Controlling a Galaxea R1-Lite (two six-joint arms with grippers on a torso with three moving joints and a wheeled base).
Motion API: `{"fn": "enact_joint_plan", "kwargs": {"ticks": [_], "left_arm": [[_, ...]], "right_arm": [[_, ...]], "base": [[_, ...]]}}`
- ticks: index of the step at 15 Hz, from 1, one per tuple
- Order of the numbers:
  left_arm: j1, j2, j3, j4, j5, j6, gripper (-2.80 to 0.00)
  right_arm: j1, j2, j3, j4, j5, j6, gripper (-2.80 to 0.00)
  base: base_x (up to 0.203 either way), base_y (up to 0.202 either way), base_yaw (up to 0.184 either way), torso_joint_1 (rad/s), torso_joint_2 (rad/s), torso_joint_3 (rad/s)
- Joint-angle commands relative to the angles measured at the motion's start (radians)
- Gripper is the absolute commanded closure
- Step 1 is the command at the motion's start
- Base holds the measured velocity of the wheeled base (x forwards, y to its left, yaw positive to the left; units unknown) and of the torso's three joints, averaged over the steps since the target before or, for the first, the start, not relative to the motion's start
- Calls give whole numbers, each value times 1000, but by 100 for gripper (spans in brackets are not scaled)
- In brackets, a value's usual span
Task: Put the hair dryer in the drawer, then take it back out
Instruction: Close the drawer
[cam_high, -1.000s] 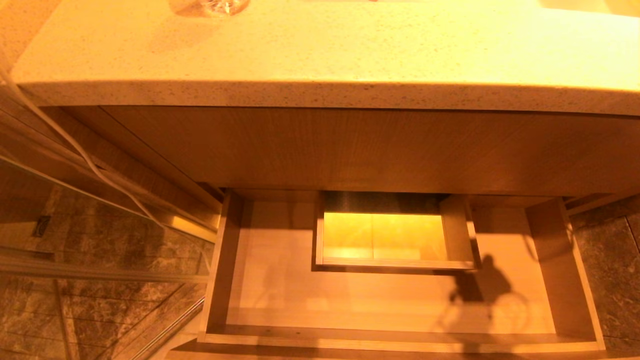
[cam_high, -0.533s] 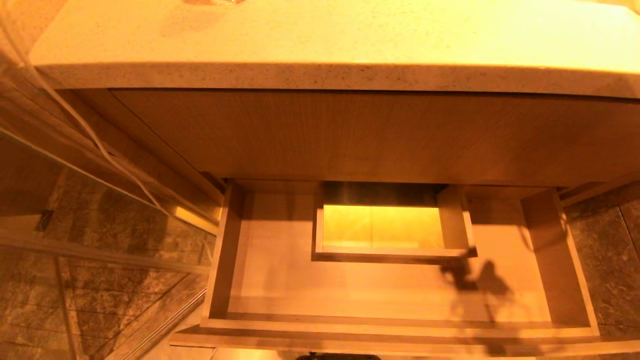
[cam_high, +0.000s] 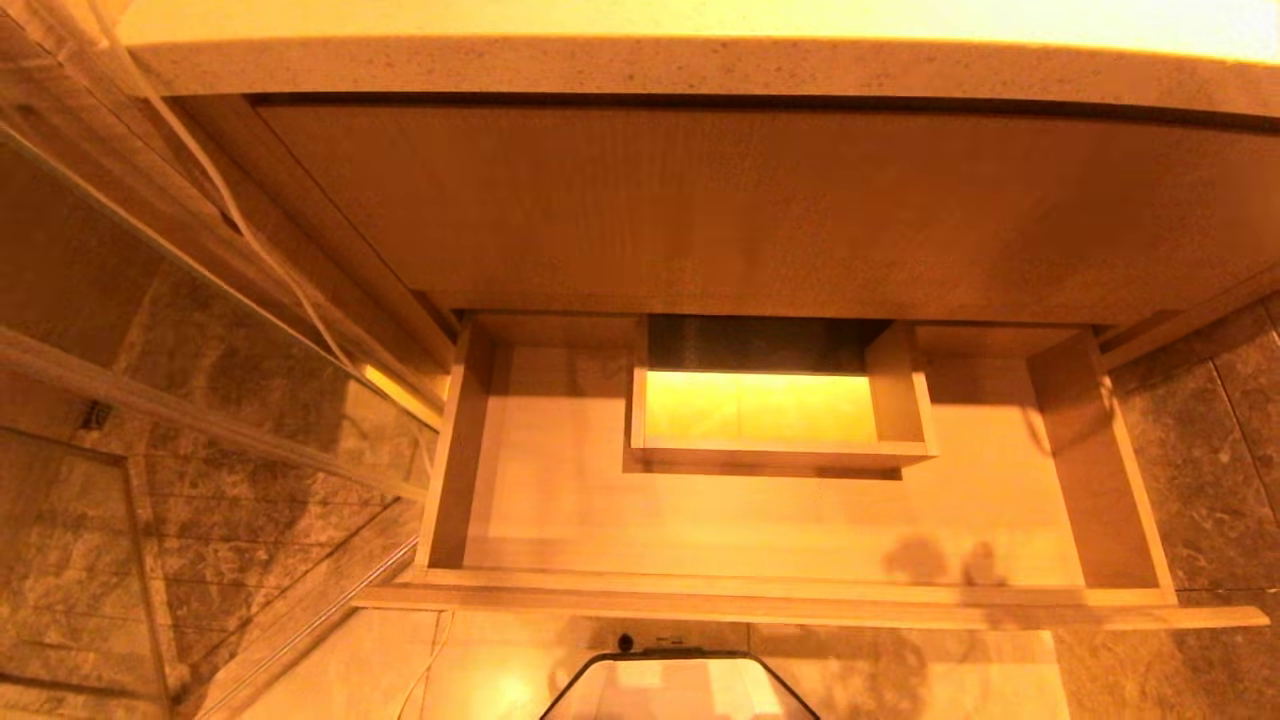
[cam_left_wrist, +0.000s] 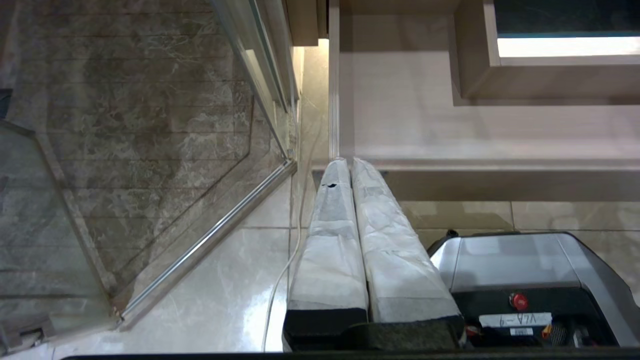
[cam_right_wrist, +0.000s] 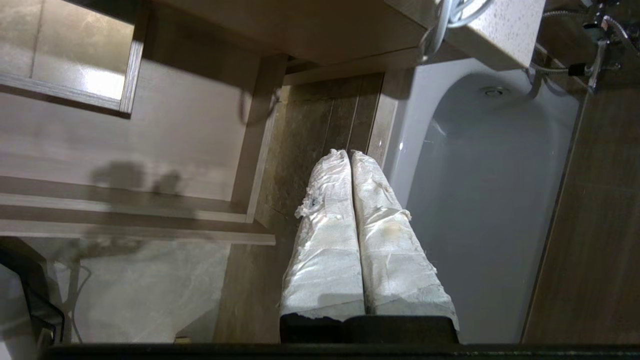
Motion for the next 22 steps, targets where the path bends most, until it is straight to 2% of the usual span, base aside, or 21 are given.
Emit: {"fn": "enact_joint_plan", "kwargs": {"ticks": [1, 14, 22], "left_arm": [[0, 0, 2, -1, 0, 0, 0], [0, 0, 2, -1, 0, 0, 0], [0, 0, 2, -1, 0, 0, 0]], "right_arm": [[0, 2, 1, 8, 1, -3, 0], [0, -1, 27, 4, 3, -3, 0], [0, -7, 34, 2, 3, -3, 0]], "base": [[0, 0, 0, -175, -25, -196], [0, 0, 0, -20, 11, -10], [0, 0, 0, -278, 457, 178]]}}
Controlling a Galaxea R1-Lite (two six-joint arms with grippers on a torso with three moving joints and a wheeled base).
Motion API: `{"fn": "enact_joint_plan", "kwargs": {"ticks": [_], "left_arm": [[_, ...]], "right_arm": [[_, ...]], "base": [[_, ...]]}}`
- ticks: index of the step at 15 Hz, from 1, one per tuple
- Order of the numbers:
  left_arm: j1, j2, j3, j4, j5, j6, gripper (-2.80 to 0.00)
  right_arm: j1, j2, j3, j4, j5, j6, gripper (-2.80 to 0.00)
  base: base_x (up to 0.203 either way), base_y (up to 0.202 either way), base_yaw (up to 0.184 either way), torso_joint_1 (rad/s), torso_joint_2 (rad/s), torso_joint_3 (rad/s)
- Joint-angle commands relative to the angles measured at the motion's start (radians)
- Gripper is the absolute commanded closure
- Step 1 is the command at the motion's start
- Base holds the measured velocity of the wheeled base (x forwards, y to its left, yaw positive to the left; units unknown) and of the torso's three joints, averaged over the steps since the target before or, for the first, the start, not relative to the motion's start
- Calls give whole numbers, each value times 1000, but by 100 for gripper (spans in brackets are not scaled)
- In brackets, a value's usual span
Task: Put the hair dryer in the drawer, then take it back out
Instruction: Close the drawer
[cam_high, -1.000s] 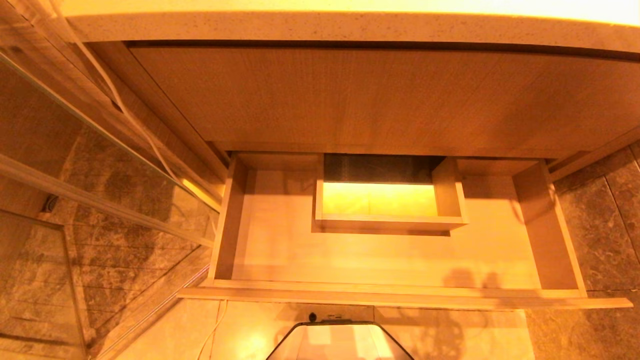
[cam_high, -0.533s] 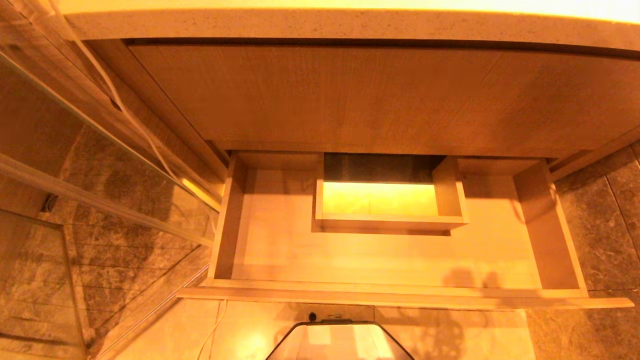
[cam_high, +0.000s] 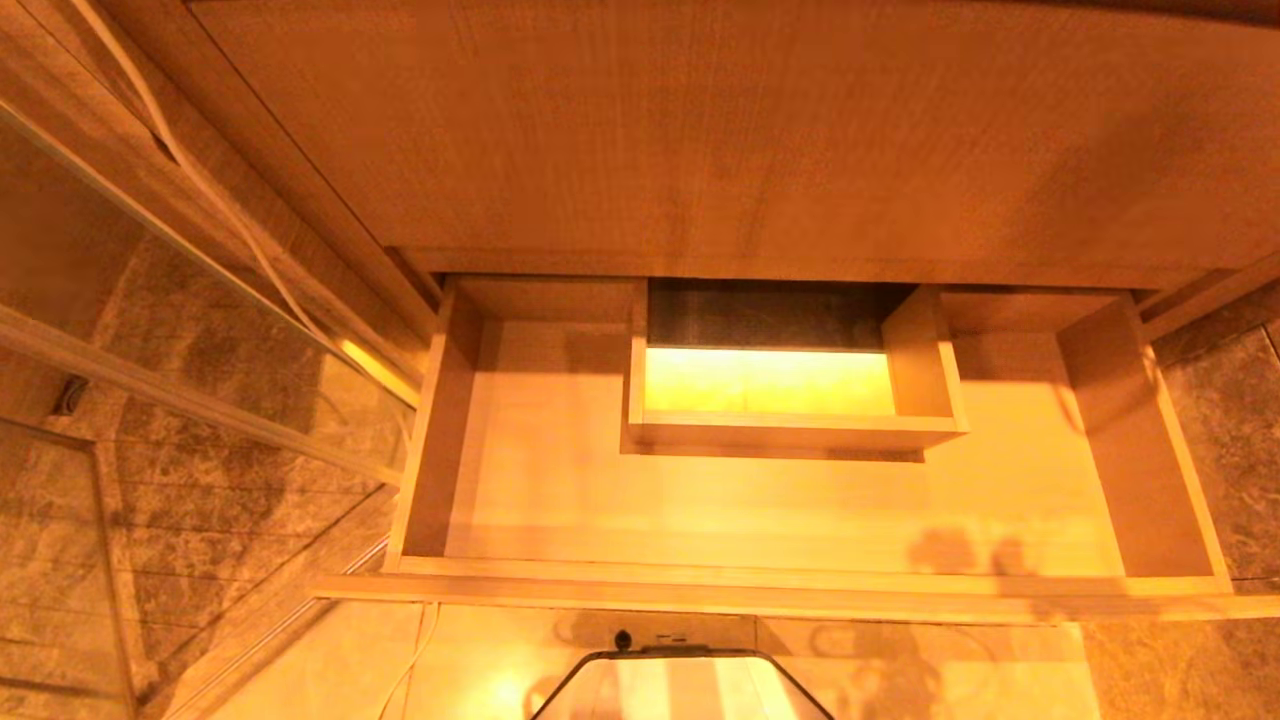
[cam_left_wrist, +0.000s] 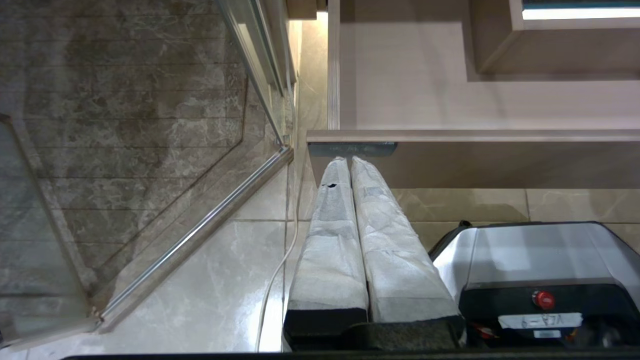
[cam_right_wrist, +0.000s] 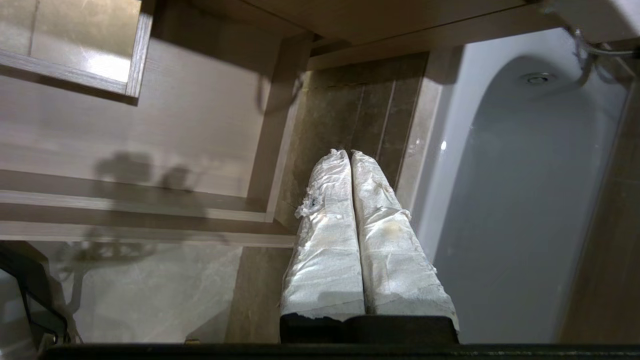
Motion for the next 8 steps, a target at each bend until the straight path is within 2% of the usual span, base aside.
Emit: {"fn": "enact_joint_plan", "kwargs": {"ticks": [1, 5, 8], "left_arm": [[0, 0, 2, -2, 0, 0, 0], [0, 0, 2, -2, 0, 0, 0], [0, 0, 2, -2, 0, 0, 0]], "right_arm": [[0, -2, 0, 4, 1, -3, 0], [0, -2, 0, 0, 1, -3, 0], [0, 0, 0, -1, 1, -3, 0]], "base": [[0, 0, 0, -308, 432, 118], [0, 0, 0, -259, 400, 155], [0, 0, 0, -84, 395, 276]]}}
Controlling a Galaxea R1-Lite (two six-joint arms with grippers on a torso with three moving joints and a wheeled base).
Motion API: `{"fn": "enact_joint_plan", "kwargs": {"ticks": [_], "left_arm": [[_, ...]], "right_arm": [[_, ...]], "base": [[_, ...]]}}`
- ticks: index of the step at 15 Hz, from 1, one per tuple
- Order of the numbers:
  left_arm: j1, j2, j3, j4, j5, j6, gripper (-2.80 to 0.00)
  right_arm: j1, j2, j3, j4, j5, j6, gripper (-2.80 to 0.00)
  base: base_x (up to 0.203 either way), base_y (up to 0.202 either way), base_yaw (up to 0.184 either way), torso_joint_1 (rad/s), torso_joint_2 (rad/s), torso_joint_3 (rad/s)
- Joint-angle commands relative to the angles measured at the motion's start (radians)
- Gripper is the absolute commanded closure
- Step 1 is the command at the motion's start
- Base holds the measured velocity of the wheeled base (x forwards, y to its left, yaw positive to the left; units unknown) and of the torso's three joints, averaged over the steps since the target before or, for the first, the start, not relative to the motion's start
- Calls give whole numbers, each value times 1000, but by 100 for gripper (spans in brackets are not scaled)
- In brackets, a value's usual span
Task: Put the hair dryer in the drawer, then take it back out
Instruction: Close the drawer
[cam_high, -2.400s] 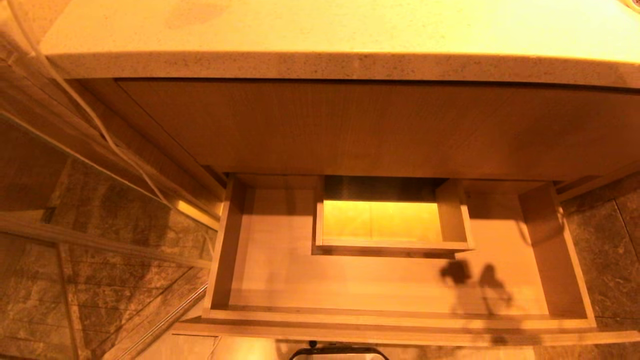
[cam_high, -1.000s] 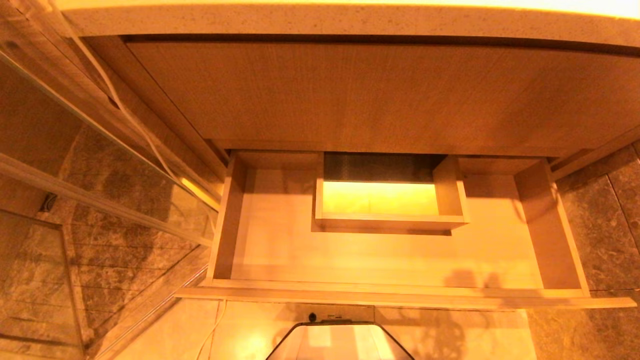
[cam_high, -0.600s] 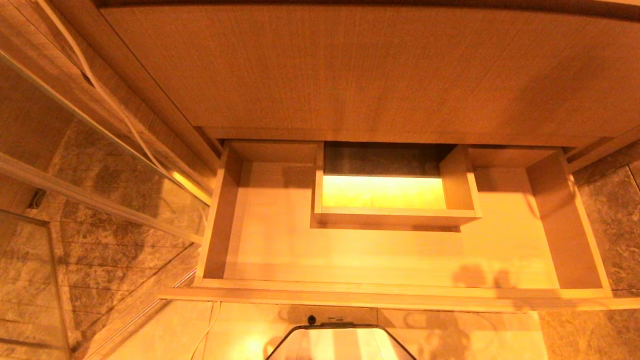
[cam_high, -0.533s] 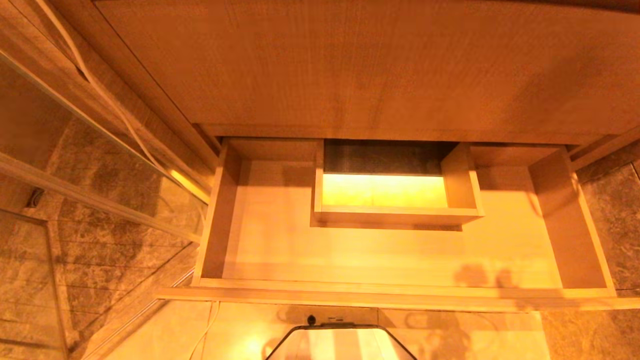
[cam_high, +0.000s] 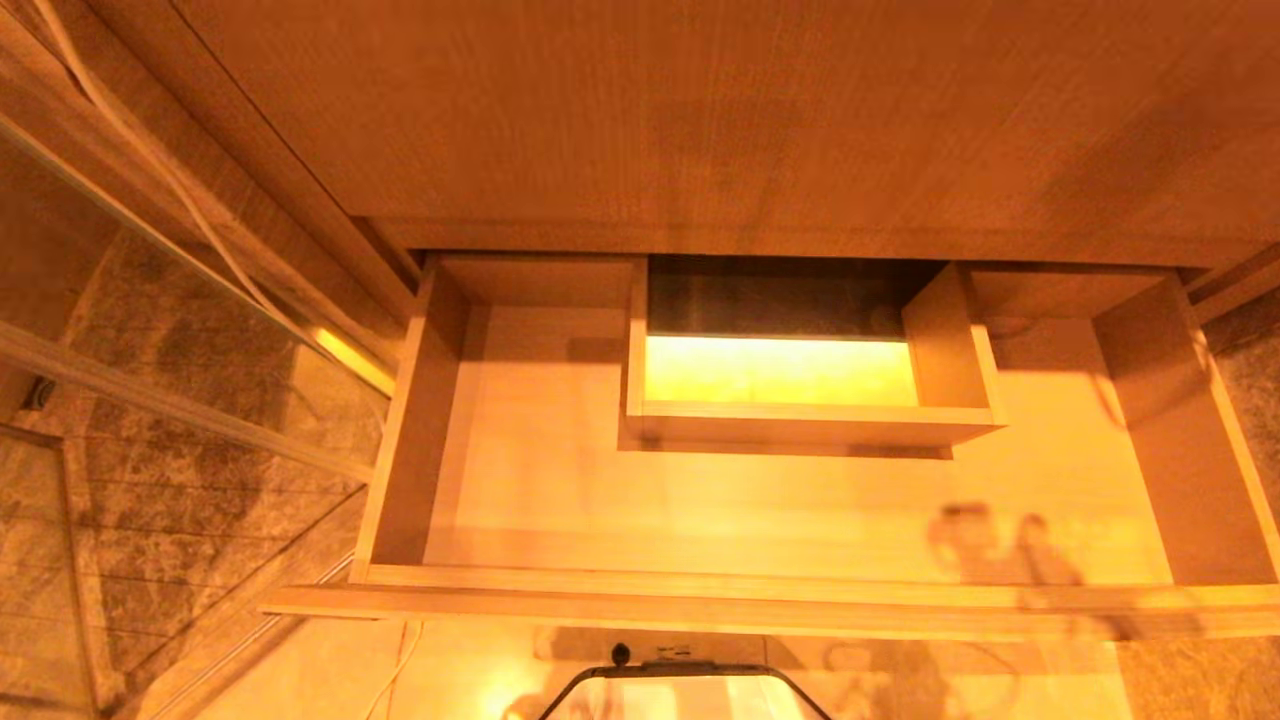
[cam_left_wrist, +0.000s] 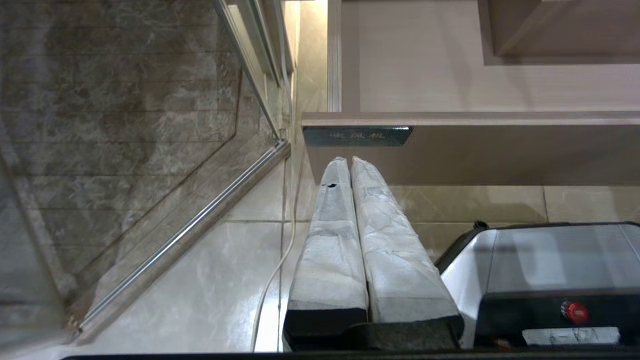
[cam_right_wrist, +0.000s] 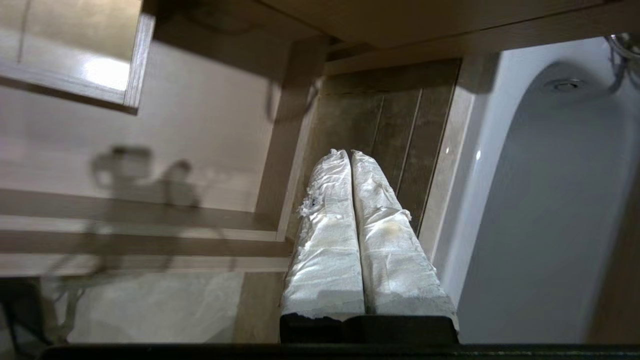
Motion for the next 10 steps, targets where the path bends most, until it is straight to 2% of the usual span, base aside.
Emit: {"fn": "enact_joint_plan", "kwargs": {"ticks": [1, 6, 10], "left_arm": [[0, 0, 2, 1, 0, 0, 0], [0, 0, 2, 1, 0, 0, 0], [0, 0, 2, 1, 0, 0, 0]], "right_arm": [[0, 0, 0, 1, 1, -4, 0], [0, -8, 39, -5, 2, -10, 0], [-2, -16, 99, 69, 0, -14, 0]], "base": [[0, 0, 0, -98, 364, 270], [0, 0, 0, 85, 189, 267], [0, 0, 0, 62, 39, 93]]}}
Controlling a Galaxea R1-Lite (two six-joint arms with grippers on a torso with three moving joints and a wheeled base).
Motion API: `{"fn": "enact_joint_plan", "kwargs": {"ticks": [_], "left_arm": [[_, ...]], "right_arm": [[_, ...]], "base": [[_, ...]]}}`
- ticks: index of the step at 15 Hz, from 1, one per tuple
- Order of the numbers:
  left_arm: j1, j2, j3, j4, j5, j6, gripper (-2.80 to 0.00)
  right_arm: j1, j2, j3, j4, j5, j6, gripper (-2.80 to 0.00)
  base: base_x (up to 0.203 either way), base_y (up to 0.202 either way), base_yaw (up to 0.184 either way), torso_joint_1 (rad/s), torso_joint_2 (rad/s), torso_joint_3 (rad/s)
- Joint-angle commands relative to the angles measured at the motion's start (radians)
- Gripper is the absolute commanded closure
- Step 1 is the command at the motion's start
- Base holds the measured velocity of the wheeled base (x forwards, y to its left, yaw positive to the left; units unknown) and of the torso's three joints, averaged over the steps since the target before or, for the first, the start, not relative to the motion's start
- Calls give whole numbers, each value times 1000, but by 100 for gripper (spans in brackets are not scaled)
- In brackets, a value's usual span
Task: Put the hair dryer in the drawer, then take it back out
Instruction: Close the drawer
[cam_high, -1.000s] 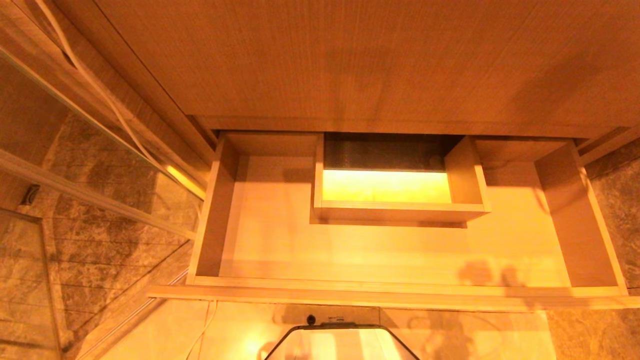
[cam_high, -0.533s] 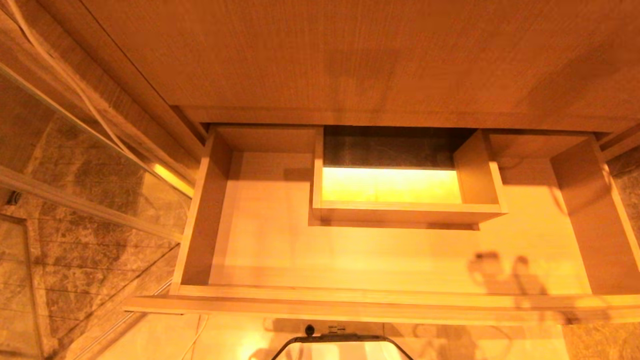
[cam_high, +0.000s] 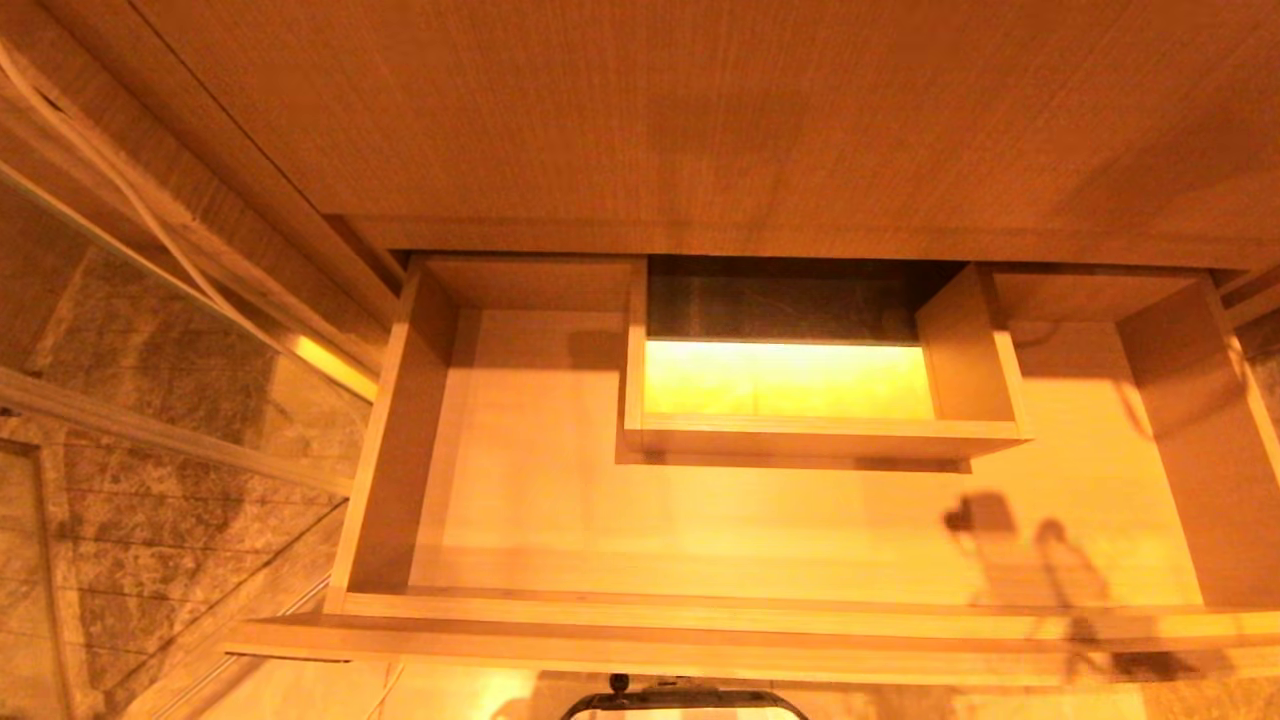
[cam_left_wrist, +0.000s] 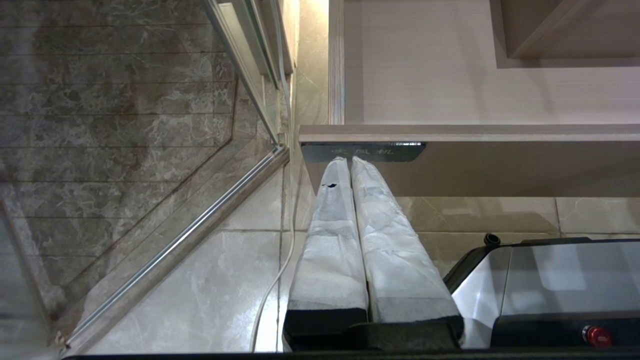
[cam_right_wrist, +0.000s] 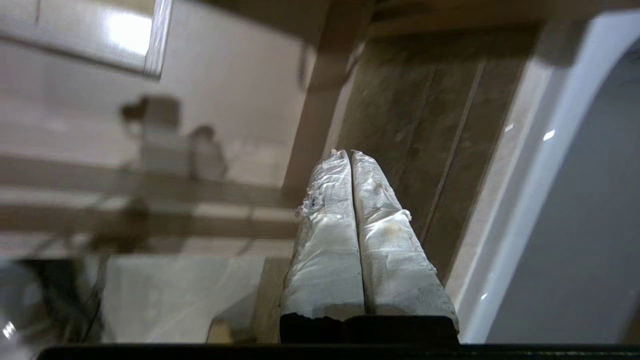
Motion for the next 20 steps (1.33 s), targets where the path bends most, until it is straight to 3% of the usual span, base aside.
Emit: {"fn": "enact_joint_plan", "kwargs": {"ticks": [1, 6, 7, 10, 12, 15, 18, 20], "left_arm": [[0, 0, 2, 0, 0, 0, 0], [0, 0, 2, 0, 0, 0, 0], [0, 0, 2, 0, 0, 0, 0], [0, 0, 2, 0, 0, 0, 0], [0, 0, 2, 0, 0, 0, 0], [0, 0, 2, 0, 0, 0, 0], [0, 0, 2, 0, 0, 0, 0], [0, 0, 2, 0, 0, 0, 0]], "right_arm": [[-2, -1, 30, 56, -4, -6, 0], [-9, 34, 111, 209, -35, 3, 0], [-13, 58, 118, 216, -66, -2, 0], [-20, 167, 174, 238, -256, -21, 0], [-28, 227, 178, 240, -306, -24, 0], [-114, 305, 235, 233, -314, -104, 0], [-142, 330, 282, 241, -307, -162, 0], [-142, 339, 385, 241, -306, -167, 0]], "base": [[0, 0, 0, 35, 13, 38], [0, 0, 0, 6, 3, 16], [0, 0, 0, 0, 0, 0], [0, 0, 0, 0, 0, 0], [0, 0, 0, 0, 0, 0], [0, 0, 0, 0, 0, 0], [0, 0, 0, 0, 0, 0], [0, 0, 0, 0, 0, 0]]}}
